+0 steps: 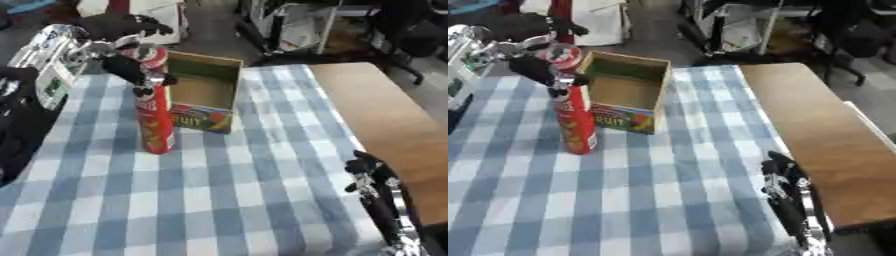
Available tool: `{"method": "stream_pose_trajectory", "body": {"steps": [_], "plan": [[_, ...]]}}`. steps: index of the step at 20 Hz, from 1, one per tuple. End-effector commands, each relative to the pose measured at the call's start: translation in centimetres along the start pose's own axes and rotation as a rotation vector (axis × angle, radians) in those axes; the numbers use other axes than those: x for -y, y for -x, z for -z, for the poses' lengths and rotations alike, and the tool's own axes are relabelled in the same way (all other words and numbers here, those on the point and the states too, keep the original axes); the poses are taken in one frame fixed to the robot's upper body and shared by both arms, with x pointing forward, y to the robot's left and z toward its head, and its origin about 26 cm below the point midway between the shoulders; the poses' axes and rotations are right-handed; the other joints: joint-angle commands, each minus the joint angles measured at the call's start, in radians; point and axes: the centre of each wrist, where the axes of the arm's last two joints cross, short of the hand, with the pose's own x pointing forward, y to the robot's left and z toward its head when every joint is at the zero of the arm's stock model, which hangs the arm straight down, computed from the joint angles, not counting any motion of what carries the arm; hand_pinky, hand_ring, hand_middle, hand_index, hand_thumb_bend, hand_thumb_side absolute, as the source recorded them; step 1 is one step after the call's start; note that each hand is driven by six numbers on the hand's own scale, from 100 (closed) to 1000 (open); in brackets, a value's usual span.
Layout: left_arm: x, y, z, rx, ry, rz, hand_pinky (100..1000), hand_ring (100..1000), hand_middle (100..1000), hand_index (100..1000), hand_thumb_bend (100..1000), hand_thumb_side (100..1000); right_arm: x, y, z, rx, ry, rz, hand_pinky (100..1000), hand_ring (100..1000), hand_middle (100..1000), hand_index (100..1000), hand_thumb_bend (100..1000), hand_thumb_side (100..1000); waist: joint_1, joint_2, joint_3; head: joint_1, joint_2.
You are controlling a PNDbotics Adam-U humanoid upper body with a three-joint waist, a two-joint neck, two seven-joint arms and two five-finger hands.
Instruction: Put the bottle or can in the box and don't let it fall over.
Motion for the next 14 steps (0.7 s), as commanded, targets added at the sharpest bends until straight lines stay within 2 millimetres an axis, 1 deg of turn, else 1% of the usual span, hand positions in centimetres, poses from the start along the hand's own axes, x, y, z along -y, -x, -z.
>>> {"method": "stream_pose_trajectory", "body": {"steps": [1, 6, 7, 11, 12, 13, 14], "plan": [[-1.2, 0.4, -0.1, -0.022, -0.035, 0.022, 869, 850, 846, 985, 493, 873, 0.4, -0.3, 0.4, 0.019, -0.006, -0.010, 467, 709, 647, 815, 100, 739, 0.000, -0.012, -0.001, -0.002, -0.014], [-0.5, 0.4, 0.1, 0.001, 0.009, 0.002, 744, 786, 783, 946, 414, 831, 0.4, -0.3, 0.4, 0.020, -0.006, -0.009, 467, 709, 647, 815, 100, 740, 0.000, -0.012, -0.003, -0.006, -0.018], [-0.4, 0.4, 0.1, 0.008, 0.017, -0.001, 697, 754, 756, 935, 400, 809, 0.4, -0.3, 0.4, 0.020, -0.006, -0.009, 467, 709, 647, 815, 100, 740, 0.000, -0.011, -0.003, -0.008, -0.020], [-0.2, 0.2, 0.2, 0.024, 0.028, -0.010, 609, 696, 716, 894, 316, 737, 0.4, -0.4, 0.5, 0.021, -0.005, -0.008, 467, 709, 647, 815, 100, 740, 0.000, -0.011, -0.005, -0.011, -0.027], [-0.2, 0.2, 0.2, 0.026, 0.029, -0.012, 540, 660, 706, 880, 287, 711, 0.4, -0.4, 0.5, 0.022, -0.005, -0.007, 467, 709, 646, 815, 100, 740, 0.000, -0.011, -0.006, -0.011, -0.027], [-0.1, 0.1, 0.2, 0.030, 0.032, -0.014, 496, 630, 693, 869, 262, 689, 0.4, -0.4, 0.5, 0.022, -0.006, -0.007, 467, 709, 646, 815, 100, 741, 0.000, -0.011, -0.006, -0.011, -0.028], [-0.1, 0.1, 0.3, 0.034, 0.035, -0.016, 423, 585, 666, 852, 229, 666, 0.4, -0.4, 0.5, 0.021, -0.006, -0.007, 467, 709, 646, 815, 100, 742, 0.000, -0.011, -0.007, -0.012, -0.029]]}}
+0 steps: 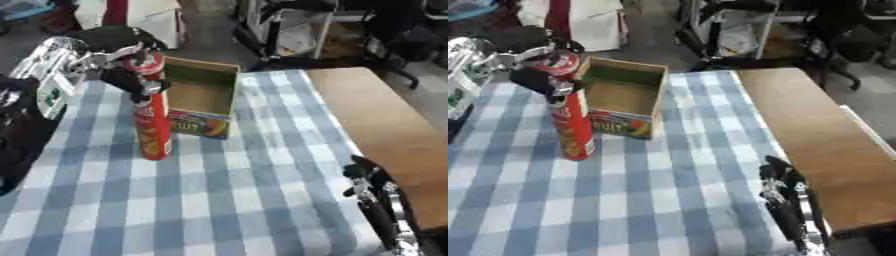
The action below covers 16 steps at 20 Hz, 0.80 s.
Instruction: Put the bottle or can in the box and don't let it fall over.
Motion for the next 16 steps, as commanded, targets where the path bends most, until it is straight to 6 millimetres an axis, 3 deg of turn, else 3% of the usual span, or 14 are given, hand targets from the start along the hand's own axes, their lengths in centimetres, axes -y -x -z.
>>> {"method": "stream_pose_trajectory", "body": {"steps": [1, 2, 4, 5, 8, 12, 14, 15, 16], "plan": [[-1.0, 0.2, -0.2, 0.007, -0.015, 0.006, 352, 538, 629, 838, 157, 632, 0.4, -0.3, 0.5, 0.021, -0.005, -0.007, 467, 709, 646, 815, 100, 741, 0.001, -0.011, -0.003, -0.004, -0.018], [-1.0, 0.2, -0.2, 0.009, -0.016, 0.001, 286, 495, 606, 833, 105, 596, 0.4, -0.3, 0.5, 0.021, -0.005, -0.007, 467, 708, 646, 815, 100, 740, 0.001, -0.011, -0.003, -0.004, -0.018], [-1.0, 0.2, -0.2, 0.010, -0.026, -0.009, 118, 415, 545, 814, 100, 468, 0.4, -0.4, 0.5, 0.022, -0.005, -0.006, 467, 709, 646, 815, 100, 739, 0.001, -0.011, -0.004, -0.004, -0.017], [-1.1, 0.2, -0.3, 0.010, -0.036, -0.014, 100, 389, 527, 808, 100, 431, 0.4, -0.4, 0.5, 0.022, -0.005, -0.006, 467, 709, 646, 815, 100, 739, 0.001, -0.011, -0.004, -0.004, -0.016], [-1.6, 0.3, -0.5, 0.008, -0.082, -0.030, 100, 308, 469, 782, 100, 354, 0.4, -0.4, 0.5, 0.022, -0.004, -0.006, 467, 708, 646, 815, 100, 740, 0.001, -0.011, -0.005, -0.004, -0.016], [-3.0, 0.5, -1.2, 0.014, -0.161, -0.050, 100, 258, 411, 764, 100, 348, 0.4, -0.4, 0.5, 0.023, -0.004, -0.006, 468, 708, 646, 815, 100, 738, 0.002, -0.012, -0.005, -0.003, -0.014], [-4.2, 0.6, -1.7, 0.020, -0.204, -0.066, 100, 254, 411, 769, 100, 363, 0.4, -0.3, 0.5, 0.021, -0.003, -0.007, 468, 708, 646, 815, 100, 739, 0.002, -0.013, -0.006, 0.000, -0.012], [-5.0, 0.7, -2.0, 0.021, -0.230, -0.073, 100, 253, 407, 769, 100, 473, 0.4, -0.3, 0.5, 0.020, -0.003, -0.007, 468, 708, 645, 815, 100, 740, 0.002, -0.013, -0.006, 0.003, -0.011], [-5.8, 0.7, -2.4, 0.022, -0.264, -0.080, 100, 253, 407, 769, 100, 364, 0.4, -0.3, 0.5, 0.020, -0.003, -0.007, 468, 708, 645, 815, 100, 740, 0.002, -0.014, -0.006, 0.005, -0.009]]}}
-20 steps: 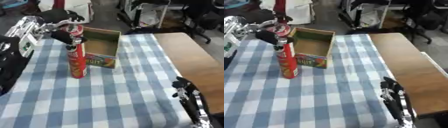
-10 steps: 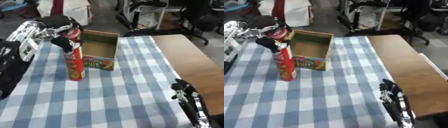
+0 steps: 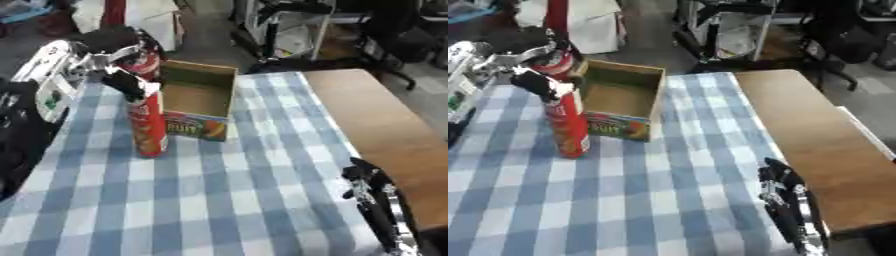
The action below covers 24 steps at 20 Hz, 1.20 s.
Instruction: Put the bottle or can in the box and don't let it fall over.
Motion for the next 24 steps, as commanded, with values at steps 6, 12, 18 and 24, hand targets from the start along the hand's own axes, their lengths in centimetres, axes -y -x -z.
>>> {"method": "stream_pose_trajectory", "body": {"steps": [6, 12, 18, 24], "plan": [[-7.3, -0.5, -1.9, 0.005, -0.336, -0.052, 100, 266, 410, 775, 100, 358, 0.4, -0.3, 0.5, 0.020, -0.006, -0.006, 468, 708, 645, 815, 100, 744, 0.003, -0.015, -0.004, 0.010, 0.000], [-6.1, -0.2, -1.0, -0.043, -0.480, -0.095, 100, 277, 420, 782, 100, 347, 0.0, -0.5, 0.8, 0.033, -0.026, -0.001, 468, 708, 645, 815, 100, 741, 0.007, -0.008, -0.028, 0.033, -0.009], [-3.9, 1.5, -0.8, -0.136, -0.517, -0.010, 100, 289, 425, 782, 100, 327, -0.6, -1.5, 2.3, 0.088, -0.050, 0.009, 469, 708, 645, 816, 100, 717, 0.017, 0.023, -0.089, 0.078, -0.037], [-0.1, 5.6, -1.8, -0.340, -0.486, 0.025, 100, 336, 473, 815, 100, 401, -1.8, -2.7, 3.6, 0.144, -0.095, 0.033, 470, 708, 645, 816, 100, 718, 0.027, 0.050, -0.147, 0.134, -0.063]]}}
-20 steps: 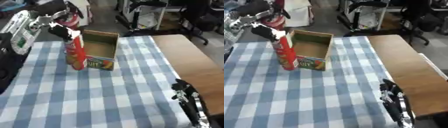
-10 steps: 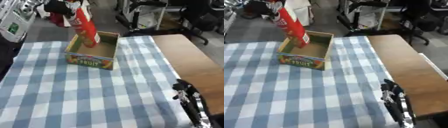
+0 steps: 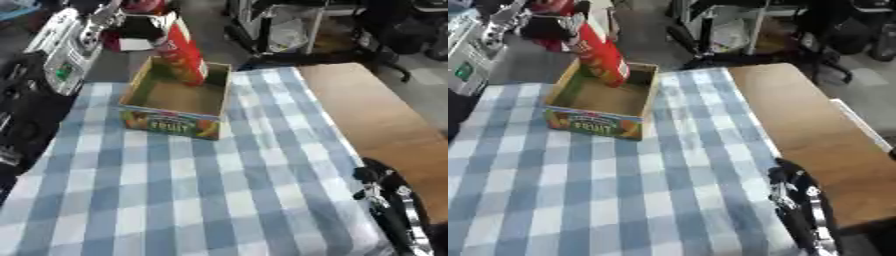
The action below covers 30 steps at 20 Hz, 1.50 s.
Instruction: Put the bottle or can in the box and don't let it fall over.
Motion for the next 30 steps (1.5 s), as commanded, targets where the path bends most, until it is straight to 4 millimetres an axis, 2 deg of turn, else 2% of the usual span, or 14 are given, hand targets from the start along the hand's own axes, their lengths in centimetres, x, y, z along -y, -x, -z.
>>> {"method": "stream_pose_trajectory", "body": {"steps": [1, 2, 3, 4, 5, 6, 7, 8, 12, 16, 19, 22, 25, 30], "plan": [[0.1, 2.4, -0.5, -0.077, 0.022, 0.081, 100, 401, 519, 833, 100, 452, -0.3, -0.6, 0.7, 0.033, -0.020, 0.013, 469, 708, 645, 816, 100, 719, 0.003, -0.008, -0.007, 0.021, -0.017], [0.6, 3.0, -0.8, -0.093, 0.064, 0.110, 233, 498, 593, 866, 100, 539, -0.4, -0.6, 0.8, 0.035, -0.021, 0.014, 469, 708, 645, 816, 100, 720, 0.004, -0.007, -0.009, 0.024, -0.018], [0.9, 3.4, -1.1, -0.105, 0.102, 0.135, 275, 517, 607, 871, 100, 553, -0.4, -0.6, 0.8, 0.035, -0.022, 0.015, 469, 707, 645, 816, 100, 720, 0.005, -0.007, -0.010, 0.026, -0.018], [1.1, 3.8, -1.4, -0.116, 0.132, 0.156, 596, 684, 720, 905, 250, 719, -0.4, -0.6, 0.9, 0.035, -0.021, 0.015, 469, 707, 645, 816, 100, 726, 0.005, -0.007, -0.009, 0.027, -0.017], [1.2, 4.1, -1.5, -0.123, 0.149, 0.169, 676, 737, 758, 916, 375, 831, -0.3, -0.6, 0.9, 0.035, -0.020, 0.014, 469, 707, 645, 816, 100, 718, 0.005, -0.008, -0.009, 0.027, -0.016], [1.1, 4.4, -1.7, -0.128, 0.153, 0.173, 751, 792, 797, 935, 431, 890, -0.3, -0.5, 0.9, 0.033, -0.018, 0.014, 469, 707, 645, 816, 100, 717, 0.005, -0.009, -0.007, 0.027, -0.016], [0.9, 4.6, -1.8, -0.132, 0.152, 0.170, 761, 800, 803, 938, 437, 899, -0.3, -0.5, 0.9, 0.032, -0.017, 0.013, 469, 707, 645, 816, 100, 717, 0.004, -0.009, -0.005, 0.026, -0.016], [0.7, 4.8, -1.8, -0.135, 0.144, 0.161, 803, 840, 836, 957, 474, 947, -0.3, -0.5, 0.8, 0.031, -0.016, 0.012, 469, 707, 645, 816, 100, 713, 0.004, -0.010, -0.003, 0.026, -0.016], [-1.4, 5.3, -2.0, -0.129, 0.082, 0.079, 808, 867, 871, 988, 461, 978, -0.1, -0.3, 0.6, 0.023, -0.009, 0.004, 469, 707, 645, 816, 100, 718, 0.003, -0.012, 0.010, 0.021, -0.013], [-4.7, 5.7, -3.0, -0.107, 0.025, -0.016, 788, 861, 867, 992, 398, 965, 0.3, -0.1, 0.4, 0.013, 0.003, -0.009, 469, 707, 644, 815, 100, 721, 0.005, -0.014, 0.028, 0.016, -0.009], [-7.6, 5.3, -4.8, -0.056, -0.024, -0.109, 760, 834, 832, 982, 347, 951, 0.6, 0.0, 0.2, 0.006, 0.014, -0.020, 469, 707, 644, 816, 100, 720, 0.006, -0.014, 0.047, 0.012, -0.008], [-9.7, 3.9, -8.1, 0.013, -0.078, -0.234, 718, 794, 785, 964, 321, 948, 0.8, 0.0, 0.2, 0.007, 0.022, -0.027, 469, 707, 644, 815, 100, 717, 0.006, -0.011, 0.066, 0.007, -0.006], [-9.9, 1.6, -11.6, 0.057, -0.102, -0.387, 674, 770, 770, 971, 254, 972, 0.9, -0.1, 0.2, 0.006, 0.029, -0.031, 469, 707, 643, 815, 100, 721, 0.006, -0.007, 0.087, 0.003, -0.003], [-6.9, -1.6, -17.5, 0.058, -0.103, -0.668, 615, 747, 747, 986, 170, 1000, 1.3, -0.5, 0.3, 0.026, 0.046, -0.036, 471, 707, 644, 816, 100, 694, 0.001, -0.001, 0.118, 0.006, 0.013]]}}
